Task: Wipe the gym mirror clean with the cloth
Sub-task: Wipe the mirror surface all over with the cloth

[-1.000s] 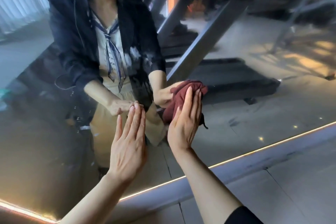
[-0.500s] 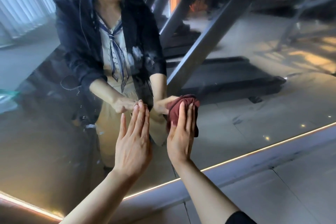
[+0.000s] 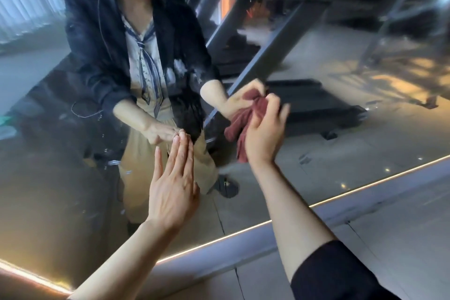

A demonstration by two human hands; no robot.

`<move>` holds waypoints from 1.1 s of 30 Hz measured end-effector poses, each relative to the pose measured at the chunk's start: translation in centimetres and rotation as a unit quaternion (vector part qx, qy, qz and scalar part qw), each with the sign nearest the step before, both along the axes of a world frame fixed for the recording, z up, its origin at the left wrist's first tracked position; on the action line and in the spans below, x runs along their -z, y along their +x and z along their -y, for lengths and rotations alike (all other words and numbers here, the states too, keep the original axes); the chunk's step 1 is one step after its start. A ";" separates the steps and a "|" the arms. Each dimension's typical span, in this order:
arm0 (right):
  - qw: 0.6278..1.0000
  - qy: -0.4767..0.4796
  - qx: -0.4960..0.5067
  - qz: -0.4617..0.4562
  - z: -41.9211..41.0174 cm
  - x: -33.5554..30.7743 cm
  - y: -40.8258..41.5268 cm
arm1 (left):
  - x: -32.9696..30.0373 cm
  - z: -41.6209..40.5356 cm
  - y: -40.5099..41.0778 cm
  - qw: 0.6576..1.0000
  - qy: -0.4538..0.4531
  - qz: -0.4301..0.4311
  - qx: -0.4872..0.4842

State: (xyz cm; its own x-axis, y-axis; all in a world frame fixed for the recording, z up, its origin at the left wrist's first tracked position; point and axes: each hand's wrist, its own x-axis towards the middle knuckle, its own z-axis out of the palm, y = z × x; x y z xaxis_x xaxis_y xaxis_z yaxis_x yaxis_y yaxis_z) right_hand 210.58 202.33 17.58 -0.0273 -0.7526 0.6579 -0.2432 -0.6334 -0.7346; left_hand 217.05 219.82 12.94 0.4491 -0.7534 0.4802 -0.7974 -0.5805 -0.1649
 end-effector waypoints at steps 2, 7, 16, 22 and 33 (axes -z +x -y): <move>0.993 0.058 -0.033 -0.097 -1.4 5.1 0.3 | 0.1 0.1 -0.1 1.000 0.001 -0.004 -0.004; 0.976 0.215 -0.018 -0.021 -1.0 8.9 -2.4 | 0.0 -0.5 0.6 1.000 0.008 0.014 0.010; 0.997 0.049 -0.051 -0.027 -0.9 5.5 -0.8 | 0.3 0.1 0.0 1.000 0.007 -0.005 -0.001; 0.988 0.078 0.004 0.133 3.6 -0.8 -2.1 | 0.1 0.3 -0.1 1.000 0.009 -0.012 0.002; 0.977 0.178 -0.092 0.076 -1.9 4.9 -0.7 | -0.2 0.6 -0.9 0.998 -0.042 -0.038 0.042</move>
State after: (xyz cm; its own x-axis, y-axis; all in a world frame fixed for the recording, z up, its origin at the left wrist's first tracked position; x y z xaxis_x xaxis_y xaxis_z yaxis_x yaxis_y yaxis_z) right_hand 209.86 204.27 12.71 0.0530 -0.9340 0.3533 -0.0193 -0.3547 -0.9348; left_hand 216.19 219.25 13.13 0.4230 -0.7489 0.5101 -0.8524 -0.5198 -0.0563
